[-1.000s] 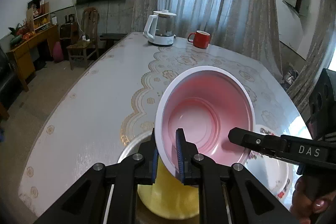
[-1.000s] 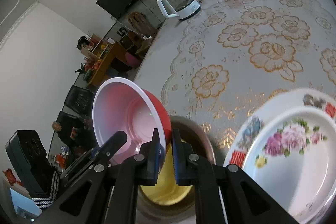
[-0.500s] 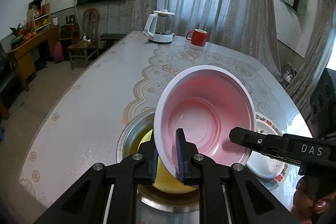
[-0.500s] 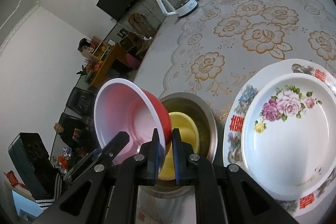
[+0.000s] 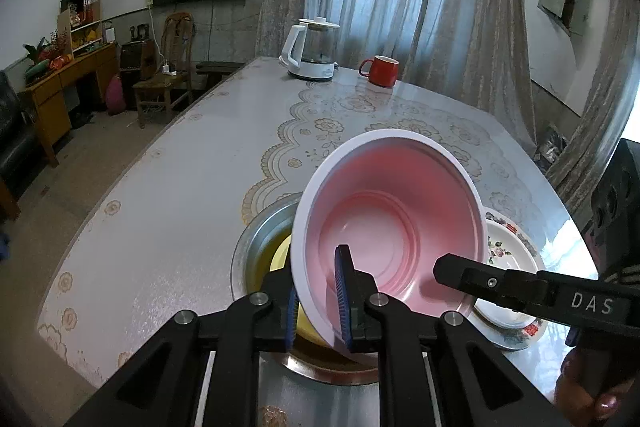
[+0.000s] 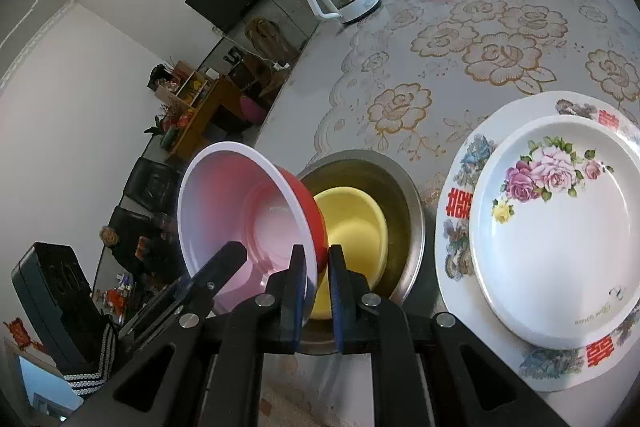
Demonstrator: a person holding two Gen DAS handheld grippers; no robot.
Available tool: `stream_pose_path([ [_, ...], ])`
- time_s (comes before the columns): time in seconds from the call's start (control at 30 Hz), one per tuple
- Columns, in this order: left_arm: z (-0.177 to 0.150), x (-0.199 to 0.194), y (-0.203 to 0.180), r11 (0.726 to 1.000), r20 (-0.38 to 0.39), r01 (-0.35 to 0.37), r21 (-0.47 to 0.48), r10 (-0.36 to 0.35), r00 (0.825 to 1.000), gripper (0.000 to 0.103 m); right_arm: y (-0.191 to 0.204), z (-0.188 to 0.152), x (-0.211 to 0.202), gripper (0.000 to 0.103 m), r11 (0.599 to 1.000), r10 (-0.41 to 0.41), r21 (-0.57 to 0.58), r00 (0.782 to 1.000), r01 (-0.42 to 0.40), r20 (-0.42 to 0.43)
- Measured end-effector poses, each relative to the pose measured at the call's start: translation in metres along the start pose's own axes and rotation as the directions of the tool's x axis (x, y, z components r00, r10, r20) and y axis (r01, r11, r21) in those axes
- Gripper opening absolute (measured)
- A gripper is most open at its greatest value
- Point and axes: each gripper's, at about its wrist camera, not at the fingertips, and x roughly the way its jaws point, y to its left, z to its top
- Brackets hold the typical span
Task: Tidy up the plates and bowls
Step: 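Carry the red-and-pink bowl with both grippers over the yellow bowl, then lower the red-and-pink bowl into the yellow bowl and open both grippers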
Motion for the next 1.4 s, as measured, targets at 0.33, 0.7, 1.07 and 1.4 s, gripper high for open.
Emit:
stream_pose_path([
  [0.33,-0.009,0.001,0.003,1.0,-0.011,0.005,-0.002,-0.005,1.0,0.015,-0.001,-0.003,-0.001,0.012,1.0,0.009,0.007,1.0,-0.009,0.0],
  [0.7,-0.016,0.007,0.008,1.0,-0.039,0.011,-0.012,-0.011,0.999,0.015,-0.006,-0.006,0.005,0.012,1.0,0.006,0.018,1.0,-0.006,-0.023],
  [1.07,-0.015,0.017,0.016,0.999,-0.076,0.033,-0.035,-0.035,0.996,0.015,-0.001,-0.003,0.009,0.013,1.0,0.003,0.002,0.999,-0.003,-0.033],
  [1.4,-0.018,0.04,0.014,1.0,-0.13,0.011,-0.028,-0.014,0.991,0.015,-0.017,0.0,0.028,0.013,0.998,-0.021,0.06,0.997,0.026,-0.081],
])
